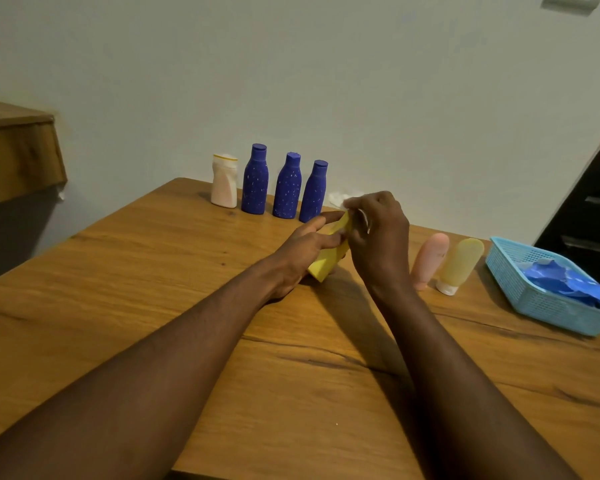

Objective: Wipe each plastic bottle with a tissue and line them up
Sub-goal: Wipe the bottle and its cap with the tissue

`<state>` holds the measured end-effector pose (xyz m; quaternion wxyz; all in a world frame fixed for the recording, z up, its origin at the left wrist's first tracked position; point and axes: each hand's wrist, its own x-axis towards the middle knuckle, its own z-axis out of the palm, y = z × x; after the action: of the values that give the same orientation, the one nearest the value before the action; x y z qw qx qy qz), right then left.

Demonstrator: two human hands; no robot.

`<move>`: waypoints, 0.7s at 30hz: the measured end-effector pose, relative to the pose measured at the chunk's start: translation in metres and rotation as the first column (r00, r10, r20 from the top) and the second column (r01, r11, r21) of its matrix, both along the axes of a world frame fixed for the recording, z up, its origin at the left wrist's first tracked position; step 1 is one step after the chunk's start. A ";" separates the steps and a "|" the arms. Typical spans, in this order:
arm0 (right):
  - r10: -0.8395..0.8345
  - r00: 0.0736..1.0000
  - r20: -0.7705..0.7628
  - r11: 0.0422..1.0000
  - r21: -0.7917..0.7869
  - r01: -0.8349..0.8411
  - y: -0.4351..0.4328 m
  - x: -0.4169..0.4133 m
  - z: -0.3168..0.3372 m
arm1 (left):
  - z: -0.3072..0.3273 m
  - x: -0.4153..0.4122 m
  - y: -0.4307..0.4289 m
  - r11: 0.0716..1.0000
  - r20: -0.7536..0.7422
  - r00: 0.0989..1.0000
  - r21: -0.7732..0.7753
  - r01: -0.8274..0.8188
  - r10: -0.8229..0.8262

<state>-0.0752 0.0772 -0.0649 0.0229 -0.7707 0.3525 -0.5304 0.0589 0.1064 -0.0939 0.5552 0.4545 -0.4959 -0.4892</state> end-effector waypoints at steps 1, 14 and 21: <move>-0.006 1.000 0.006 1.000 0.001 0.006 -0.001 0.000 0.000 | 0.000 0.000 0.000 1.000 0.002 1.000 -0.001 -0.001 0.001; 0.039 0.997 0.060 0.999 0.026 -0.041 0.000 -0.002 -0.002 | 0.000 0.001 -0.001 1.000 -0.063 0.998 0.003 0.000 0.000; 0.008 0.989 0.146 0.996 0.084 -0.020 -0.009 -0.011 -0.007 | -0.002 0.005 -0.001 1.000 -0.102 0.995 -0.010 0.012 -0.013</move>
<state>-0.0859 0.0687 -0.0723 0.0852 -0.7306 0.3667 -0.5697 0.0643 0.1051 -0.0955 0.5789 0.4231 -0.4720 -0.5129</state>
